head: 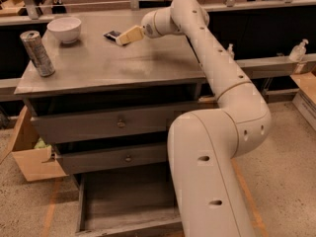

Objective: Place rxbar blueberry into bottom drawer

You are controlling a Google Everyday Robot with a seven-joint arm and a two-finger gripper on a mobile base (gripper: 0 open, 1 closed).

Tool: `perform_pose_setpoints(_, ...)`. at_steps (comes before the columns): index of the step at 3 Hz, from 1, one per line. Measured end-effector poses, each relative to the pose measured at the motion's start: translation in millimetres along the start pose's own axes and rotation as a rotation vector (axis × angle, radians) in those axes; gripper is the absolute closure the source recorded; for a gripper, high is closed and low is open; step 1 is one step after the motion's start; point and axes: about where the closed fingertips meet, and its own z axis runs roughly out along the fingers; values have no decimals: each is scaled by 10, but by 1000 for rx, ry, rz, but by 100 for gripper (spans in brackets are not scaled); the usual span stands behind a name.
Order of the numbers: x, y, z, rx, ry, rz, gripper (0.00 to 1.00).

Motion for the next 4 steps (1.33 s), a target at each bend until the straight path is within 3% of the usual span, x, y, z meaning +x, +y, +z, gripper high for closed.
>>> perform_pose_setpoints(2, 55, 34, 332, -27, -31, 12, 0)
perform_pose_setpoints(4, 207, 90, 427, -48, 4, 49, 0)
